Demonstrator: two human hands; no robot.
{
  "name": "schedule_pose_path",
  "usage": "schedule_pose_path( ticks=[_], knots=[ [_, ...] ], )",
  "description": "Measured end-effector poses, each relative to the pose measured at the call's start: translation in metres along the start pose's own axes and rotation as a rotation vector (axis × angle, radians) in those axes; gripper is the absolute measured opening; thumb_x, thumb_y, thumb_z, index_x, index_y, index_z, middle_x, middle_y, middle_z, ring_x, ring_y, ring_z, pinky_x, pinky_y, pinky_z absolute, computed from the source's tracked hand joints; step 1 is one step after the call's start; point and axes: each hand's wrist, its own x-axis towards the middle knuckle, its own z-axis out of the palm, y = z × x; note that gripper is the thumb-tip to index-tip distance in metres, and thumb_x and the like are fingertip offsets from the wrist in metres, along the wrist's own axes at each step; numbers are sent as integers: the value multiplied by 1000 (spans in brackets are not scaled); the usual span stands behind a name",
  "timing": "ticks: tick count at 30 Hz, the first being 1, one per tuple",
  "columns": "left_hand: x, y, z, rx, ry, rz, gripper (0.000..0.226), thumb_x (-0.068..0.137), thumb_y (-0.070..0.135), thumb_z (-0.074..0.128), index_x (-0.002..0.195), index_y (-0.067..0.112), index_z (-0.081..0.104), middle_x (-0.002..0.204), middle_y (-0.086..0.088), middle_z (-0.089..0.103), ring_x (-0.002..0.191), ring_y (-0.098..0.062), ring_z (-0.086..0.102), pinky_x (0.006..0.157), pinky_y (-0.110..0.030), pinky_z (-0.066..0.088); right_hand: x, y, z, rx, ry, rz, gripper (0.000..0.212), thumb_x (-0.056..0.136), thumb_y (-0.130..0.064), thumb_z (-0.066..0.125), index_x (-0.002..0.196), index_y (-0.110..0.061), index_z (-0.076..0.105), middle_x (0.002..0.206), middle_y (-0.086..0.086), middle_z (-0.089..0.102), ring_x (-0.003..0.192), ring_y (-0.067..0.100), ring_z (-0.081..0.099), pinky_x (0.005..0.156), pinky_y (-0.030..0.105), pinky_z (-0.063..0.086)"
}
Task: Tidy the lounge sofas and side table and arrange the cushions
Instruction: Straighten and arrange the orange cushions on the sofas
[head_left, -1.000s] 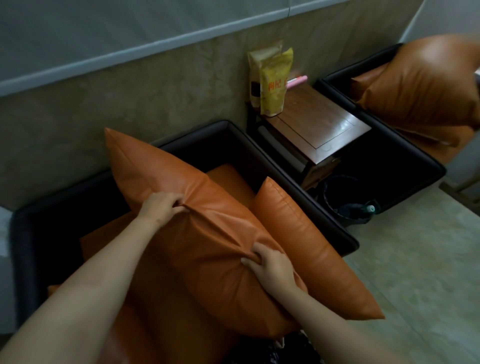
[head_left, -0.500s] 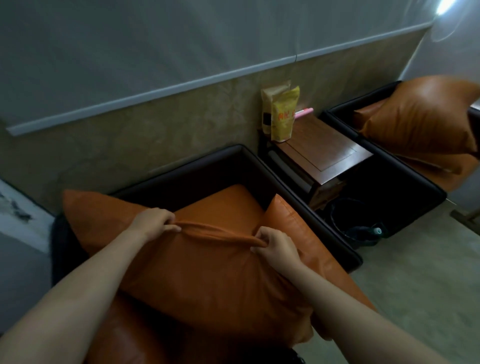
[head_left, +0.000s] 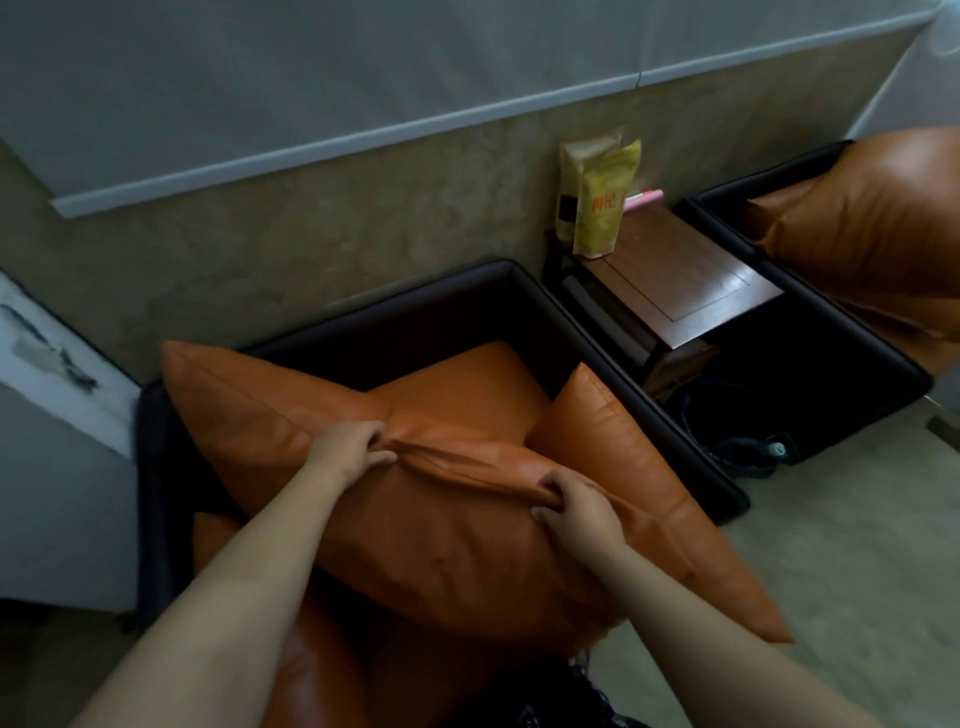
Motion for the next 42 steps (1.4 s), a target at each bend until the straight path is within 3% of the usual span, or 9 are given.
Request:
schedule_pose_path(
  ticks=[4,8,11,16,22,27,33,37,42],
  knots=[
    [-1,-12,3,-84,-88,-39,59,81,49,71,132,24,53,134,-3,58,121,-25,54,95,-32,43,9,-3,-2,-22,-37,54,37,82,-39,69,115,-34,54,119,-3,62,108,23,59,89,38,50],
    [1,-12,9,-87,-123,-65,64,83,49,69,138,26,45,138,-5,52,131,-27,42,103,-36,38,15,-24,1,-117,-2,33,50,79,-50,68,123,-30,53,126,-2,59,121,21,52,106,38,35],
    [6,-15,11,-85,-153,-73,68,81,50,69,139,29,41,143,-4,49,139,-31,32,109,-39,33,17,-34,7,-176,34,35,56,85,-65,55,126,-27,53,129,-2,58,125,21,47,109,38,28],
    [14,-19,13,-132,-200,-57,77,83,49,68,148,32,30,156,0,32,148,-33,13,117,-41,20,23,-15,14,-208,28,69,55,89,-65,46,128,-27,52,138,-3,52,132,17,41,113,35,21],
    [30,-23,8,65,-253,138,108,73,68,65,154,30,6,163,7,0,150,-14,-1,121,-34,1,38,-2,15,-191,-14,97,66,86,-68,49,137,-27,45,147,-5,44,143,13,27,118,37,11],
    [51,-55,-18,206,-229,168,144,32,107,11,154,31,7,162,3,-11,149,-13,-11,120,-34,-4,42,11,13,-177,-45,95,74,83,-72,48,143,-30,39,152,-7,38,144,10,25,119,34,9],
    [69,-73,-24,207,-215,174,135,37,104,-6,153,38,13,163,6,-2,149,-9,-6,119,-33,-6,48,14,14,-192,-23,100,72,83,-74,47,142,-34,40,153,-9,37,143,9,26,118,33,9],
    [84,-74,-17,133,-215,146,115,52,95,0,151,40,18,162,8,3,148,-7,-3,119,-31,-6,59,14,11,-187,-17,110,71,83,-71,49,141,-32,42,151,-7,40,142,10,29,118,33,11],
    [102,-81,-18,130,-258,184,111,52,93,14,151,42,18,162,10,4,148,-7,-1,119,-32,-4,72,14,9,-186,-43,152,73,83,-70,50,143,-30,42,151,-3,41,142,11,30,118,32,12]
  ],
)
